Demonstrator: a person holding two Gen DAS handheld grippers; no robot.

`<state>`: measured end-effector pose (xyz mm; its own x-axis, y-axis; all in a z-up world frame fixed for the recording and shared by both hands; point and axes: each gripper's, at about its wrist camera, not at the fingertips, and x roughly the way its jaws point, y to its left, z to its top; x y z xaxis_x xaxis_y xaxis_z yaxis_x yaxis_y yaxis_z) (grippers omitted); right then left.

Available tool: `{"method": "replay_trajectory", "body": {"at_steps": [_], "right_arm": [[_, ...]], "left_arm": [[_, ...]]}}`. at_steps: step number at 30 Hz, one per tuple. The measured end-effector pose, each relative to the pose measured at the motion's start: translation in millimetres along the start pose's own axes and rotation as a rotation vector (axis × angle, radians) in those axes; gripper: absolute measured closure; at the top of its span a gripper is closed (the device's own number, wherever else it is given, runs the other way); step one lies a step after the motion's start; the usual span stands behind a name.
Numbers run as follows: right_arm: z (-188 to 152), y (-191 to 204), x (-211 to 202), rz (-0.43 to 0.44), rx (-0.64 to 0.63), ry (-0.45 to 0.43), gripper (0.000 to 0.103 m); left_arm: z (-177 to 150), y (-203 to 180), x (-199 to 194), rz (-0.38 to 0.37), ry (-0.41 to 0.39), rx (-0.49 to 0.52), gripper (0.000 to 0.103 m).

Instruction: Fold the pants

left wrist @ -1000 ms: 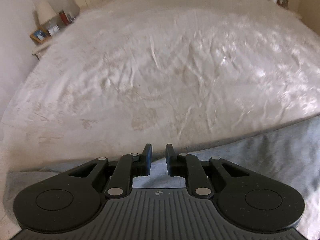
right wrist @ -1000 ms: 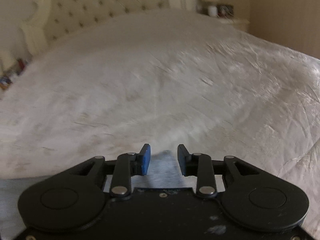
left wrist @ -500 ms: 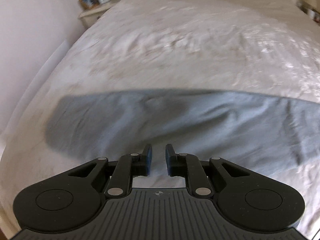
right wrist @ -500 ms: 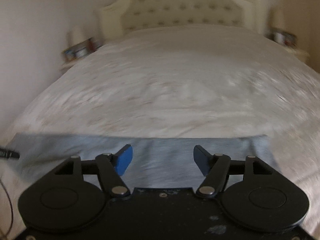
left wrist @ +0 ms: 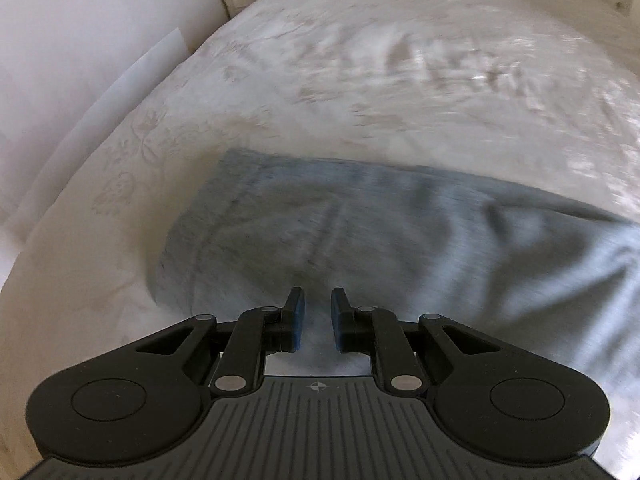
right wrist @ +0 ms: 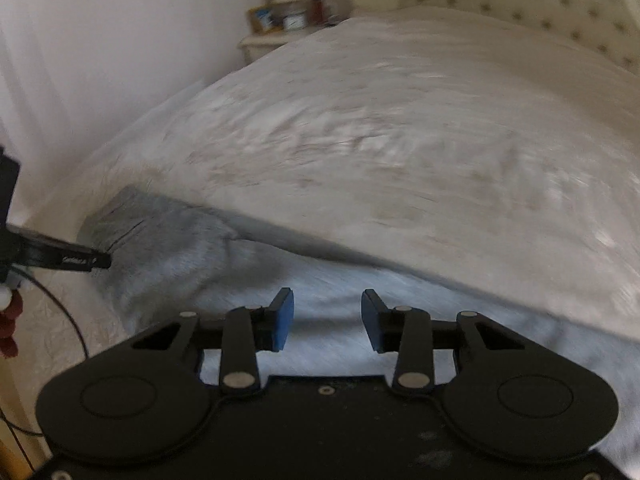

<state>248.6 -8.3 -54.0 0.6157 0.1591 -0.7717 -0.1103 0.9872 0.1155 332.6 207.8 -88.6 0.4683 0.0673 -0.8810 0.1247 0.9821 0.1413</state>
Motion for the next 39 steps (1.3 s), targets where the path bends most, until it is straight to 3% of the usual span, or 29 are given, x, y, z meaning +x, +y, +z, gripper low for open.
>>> {"method": "replay_trajectory", "body": {"at_steps": [5,9,15,16,17,18,19,24,31,36,39], "right_arm": [[36,33,62,0.012,-0.113,0.063,0.062],[55,57,103,0.026,-0.199,0.107,0.059],[59,63,145,0.048,-0.266,0.197,0.059],[57,64,148,0.06,-0.274,0.222,0.063],[54,63,147,0.081,-0.279,0.243,0.09],[51,64,144,0.098,-0.285,0.269,0.099],[50,66,138,0.105,-0.3,0.264,0.1],[71,65,114,0.043,-0.304,0.133,0.1],[70,52,153,-0.023,-0.183,0.186,0.096],[55,32,85,0.005,0.012,0.061,0.09],[29,29,47,0.05,0.078,0.041,0.084]], "left_arm": [[15,28,42,-0.013,0.019,-0.001,0.088],[26,35,53,-0.011,0.001,0.023,0.088],[21,41,55,-0.045,-0.016,0.038,0.088],[21,41,54,-0.045,-0.018,0.041,0.088],[22,42,54,-0.05,-0.018,0.041,0.088],[22,42,52,-0.055,-0.018,0.037,0.088],[23,44,48,-0.064,-0.019,0.025,0.088],[31,48,22,-0.122,-0.073,-0.01,0.088],[35,25,32,-0.149,-0.052,0.026,0.088],[29,16,63,-0.129,0.008,0.09,0.087],[31,11,69,-0.117,0.013,0.117,0.087]]}}
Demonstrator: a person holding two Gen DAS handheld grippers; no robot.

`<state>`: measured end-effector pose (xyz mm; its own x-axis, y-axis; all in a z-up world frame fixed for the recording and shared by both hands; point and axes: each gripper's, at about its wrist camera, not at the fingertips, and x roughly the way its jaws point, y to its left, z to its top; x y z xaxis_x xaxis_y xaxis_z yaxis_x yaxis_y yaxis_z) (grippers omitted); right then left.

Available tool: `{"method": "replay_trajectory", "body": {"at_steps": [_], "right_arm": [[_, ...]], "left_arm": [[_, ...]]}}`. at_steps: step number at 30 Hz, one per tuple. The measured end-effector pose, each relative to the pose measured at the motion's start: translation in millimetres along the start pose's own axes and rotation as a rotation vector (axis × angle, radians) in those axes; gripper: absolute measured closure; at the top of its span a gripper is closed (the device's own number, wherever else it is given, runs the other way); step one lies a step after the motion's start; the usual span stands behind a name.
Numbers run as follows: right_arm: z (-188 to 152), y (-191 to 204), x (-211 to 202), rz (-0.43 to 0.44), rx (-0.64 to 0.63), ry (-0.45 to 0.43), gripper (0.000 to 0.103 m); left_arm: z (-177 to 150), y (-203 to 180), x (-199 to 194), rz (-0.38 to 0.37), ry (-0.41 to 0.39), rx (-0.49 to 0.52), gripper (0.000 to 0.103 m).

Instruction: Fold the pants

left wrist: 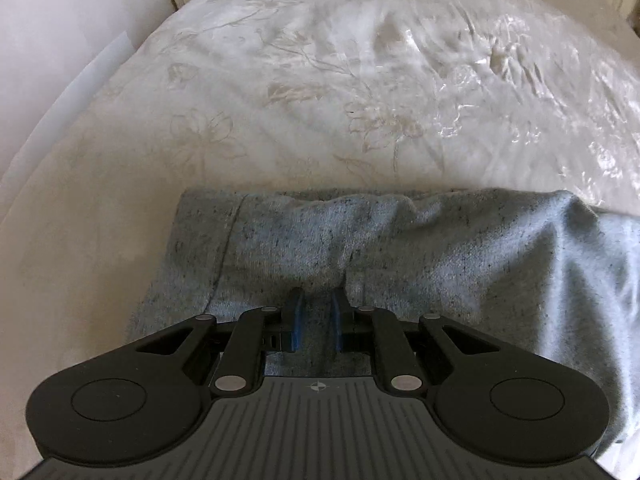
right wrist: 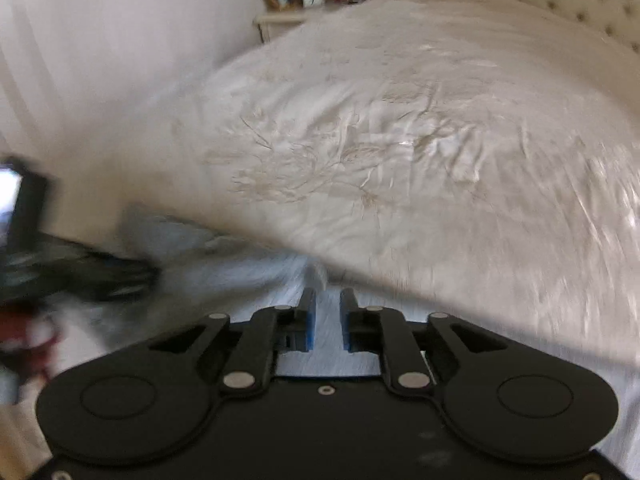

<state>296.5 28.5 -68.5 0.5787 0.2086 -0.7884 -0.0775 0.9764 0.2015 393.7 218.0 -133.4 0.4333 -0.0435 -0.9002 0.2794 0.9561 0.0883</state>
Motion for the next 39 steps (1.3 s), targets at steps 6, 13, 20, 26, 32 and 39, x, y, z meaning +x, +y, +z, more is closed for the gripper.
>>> {"method": "replay_trajectory", "body": {"at_steps": [6,13,20,26,32,39], "right_arm": [[-79,18,-27,0.035,0.043,0.111,0.08],[-114,49,16,0.021,0.038,0.195,0.079],[-56,29,32,-0.056,0.022,0.092,0.08],[-36,6,53,-0.064,0.065,0.111,0.087],[-47,-16,21,-0.031,0.224,0.073,0.083],[-91,5,-15,-0.067,0.177,0.063,0.069]], "left_arm": [[4,-2,-13,0.009,-0.012,0.009,0.087],[-21,1,-57,-0.027,-0.034,-0.028,0.087],[-60,-24,-67,-0.115,0.043,0.064,0.087],[-58,-61,-49,-0.197,0.056,0.137,0.087],[-23,-69,-38,-0.212,0.033,0.133,0.088],[-5,-61,-37,-0.253,0.081,0.106,0.088]]}}
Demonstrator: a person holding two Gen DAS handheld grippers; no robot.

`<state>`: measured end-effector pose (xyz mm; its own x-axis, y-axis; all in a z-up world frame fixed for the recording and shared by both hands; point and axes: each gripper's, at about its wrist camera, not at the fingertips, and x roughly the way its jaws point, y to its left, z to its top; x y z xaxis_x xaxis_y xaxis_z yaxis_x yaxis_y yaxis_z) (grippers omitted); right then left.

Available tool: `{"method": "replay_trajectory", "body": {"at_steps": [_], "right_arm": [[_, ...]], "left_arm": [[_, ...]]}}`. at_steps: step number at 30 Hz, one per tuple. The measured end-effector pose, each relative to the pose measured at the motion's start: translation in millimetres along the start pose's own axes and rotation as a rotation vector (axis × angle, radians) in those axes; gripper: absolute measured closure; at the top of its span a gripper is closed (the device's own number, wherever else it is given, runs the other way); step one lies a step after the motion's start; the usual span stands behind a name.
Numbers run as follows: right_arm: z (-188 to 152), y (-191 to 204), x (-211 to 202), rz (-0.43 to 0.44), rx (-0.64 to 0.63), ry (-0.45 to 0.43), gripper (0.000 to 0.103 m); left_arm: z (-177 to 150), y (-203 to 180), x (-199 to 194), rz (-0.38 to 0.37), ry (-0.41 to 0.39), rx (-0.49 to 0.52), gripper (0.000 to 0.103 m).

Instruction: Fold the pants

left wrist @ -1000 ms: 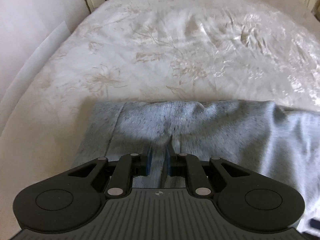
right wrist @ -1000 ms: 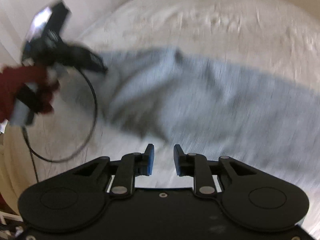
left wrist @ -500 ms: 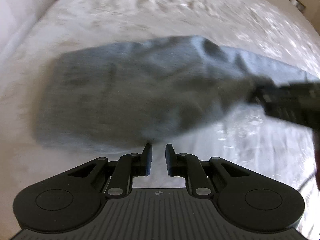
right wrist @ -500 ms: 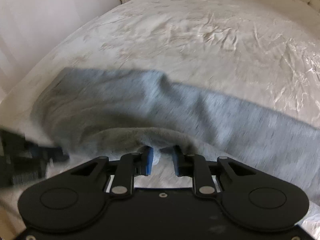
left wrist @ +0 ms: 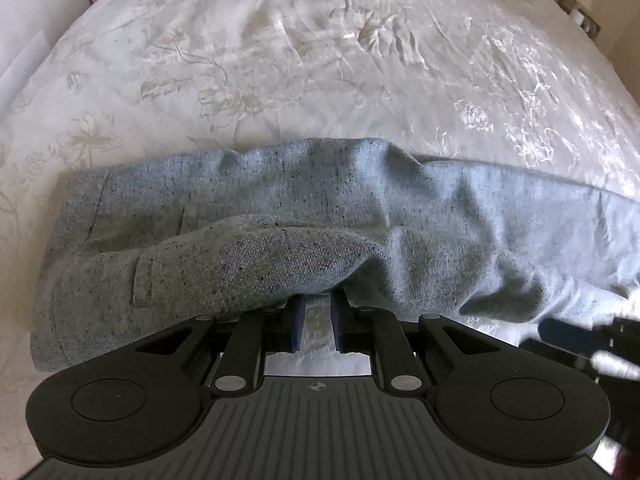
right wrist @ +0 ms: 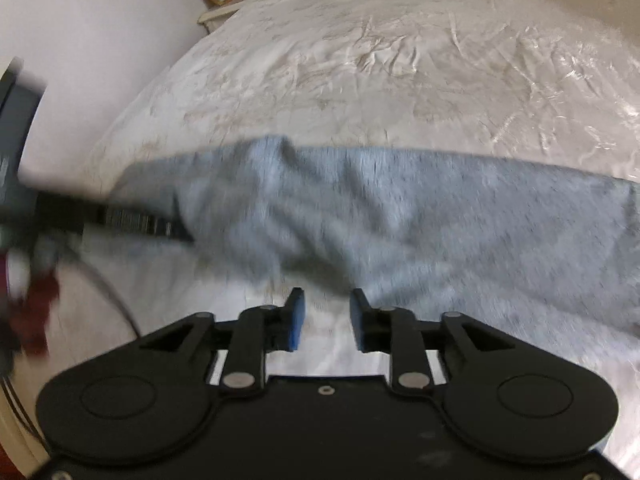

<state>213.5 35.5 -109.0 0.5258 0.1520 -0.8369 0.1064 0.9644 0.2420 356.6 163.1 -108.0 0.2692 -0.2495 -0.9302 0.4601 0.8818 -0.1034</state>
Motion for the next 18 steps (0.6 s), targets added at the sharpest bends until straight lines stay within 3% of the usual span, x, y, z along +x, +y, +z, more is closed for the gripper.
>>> {"method": "replay_trajectory", "body": {"at_steps": [1,6,13,16,18], "right_arm": [[-7,4,1,-0.001,-0.009,0.002,0.064],[-21,24,14,0.007,-0.047,-0.027,0.059],[-18,44,55,0.045,-0.055,-0.018,0.058],[-15,45,64,0.045,-0.041,-0.031,0.061],[-13,46,63,0.055,-0.037,-0.052,0.071]], "left_arm": [[0,0,0,0.0,0.009,0.006,0.088],[-2,0,-3,0.004,0.033,0.034,0.088],[-8,-2,-3,0.018,0.062,0.06,0.088],[-8,-1,-2,0.018,0.069,0.062,0.088],[-7,-1,-1,0.015,0.07,0.057,0.088]]}}
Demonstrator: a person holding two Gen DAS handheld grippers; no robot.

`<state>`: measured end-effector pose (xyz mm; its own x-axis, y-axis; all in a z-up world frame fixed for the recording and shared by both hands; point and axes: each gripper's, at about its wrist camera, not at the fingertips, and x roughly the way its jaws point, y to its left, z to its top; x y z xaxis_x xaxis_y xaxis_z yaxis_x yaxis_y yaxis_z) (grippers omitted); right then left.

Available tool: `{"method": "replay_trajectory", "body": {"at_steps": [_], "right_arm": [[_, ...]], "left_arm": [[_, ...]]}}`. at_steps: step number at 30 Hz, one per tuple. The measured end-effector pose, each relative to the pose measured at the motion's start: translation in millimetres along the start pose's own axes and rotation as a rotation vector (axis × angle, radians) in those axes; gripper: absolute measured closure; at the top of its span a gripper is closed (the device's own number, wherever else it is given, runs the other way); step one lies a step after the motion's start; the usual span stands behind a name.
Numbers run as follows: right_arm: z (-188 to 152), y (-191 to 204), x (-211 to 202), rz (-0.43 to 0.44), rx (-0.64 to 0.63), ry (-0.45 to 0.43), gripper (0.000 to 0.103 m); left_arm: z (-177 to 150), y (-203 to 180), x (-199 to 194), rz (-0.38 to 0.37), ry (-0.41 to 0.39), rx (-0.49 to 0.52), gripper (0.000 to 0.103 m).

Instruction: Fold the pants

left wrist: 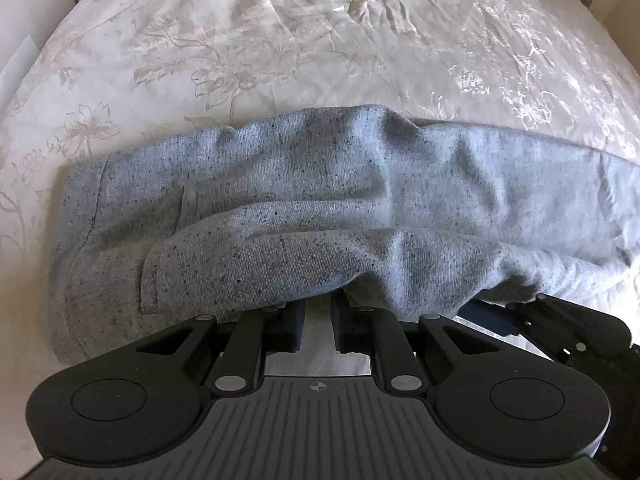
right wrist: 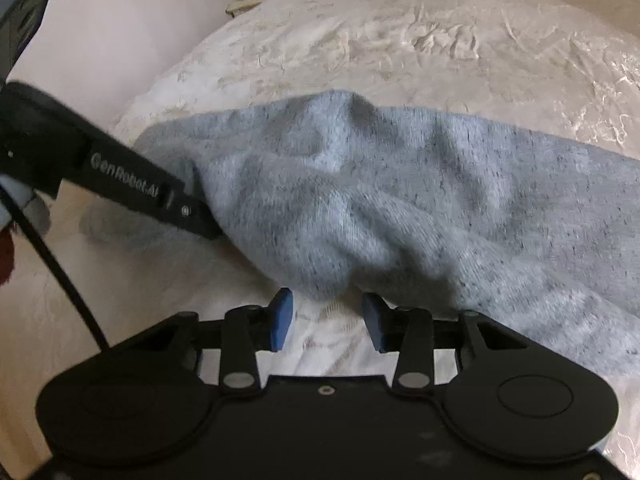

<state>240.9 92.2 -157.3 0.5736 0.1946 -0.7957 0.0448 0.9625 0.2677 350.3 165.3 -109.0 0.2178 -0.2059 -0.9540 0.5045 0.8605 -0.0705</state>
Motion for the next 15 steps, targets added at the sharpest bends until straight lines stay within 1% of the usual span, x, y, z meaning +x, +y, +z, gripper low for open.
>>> {"method": "replay_trajectory", "body": {"at_steps": [1,2,5,8,10,11,13,15], "right_arm": [[2,-1,-2,0.018,0.0,-0.012,0.089],[5,-1,-5,0.025,0.003,-0.024,0.098],[12,2,-22,0.059,-0.004,-0.039,0.099],[19,10,-47,0.091,-0.054,-0.015,0.1],[16,17,-60,0.125,-0.083,0.039,0.1],[12,21,-64,0.134,-0.1,0.068,0.1],[2,26,-66,0.142,-0.118,0.131,0.1],[-10,27,-62,0.149,-0.109,0.187,0.1]], "left_arm": [[1,1,0,-0.003,0.001,-0.002,0.088],[2,1,1,-0.004,0.003,-0.004,0.088],[3,3,1,-0.017,0.007,-0.007,0.088],[0,6,-5,-0.043,0.024,-0.015,0.088],[-9,9,-14,-0.053,0.027,-0.007,0.088],[-16,10,-19,-0.043,0.034,0.0,0.088],[-31,13,-25,-0.025,0.044,0.001,0.088],[-46,16,-29,-0.014,0.06,-0.011,0.088]]}}
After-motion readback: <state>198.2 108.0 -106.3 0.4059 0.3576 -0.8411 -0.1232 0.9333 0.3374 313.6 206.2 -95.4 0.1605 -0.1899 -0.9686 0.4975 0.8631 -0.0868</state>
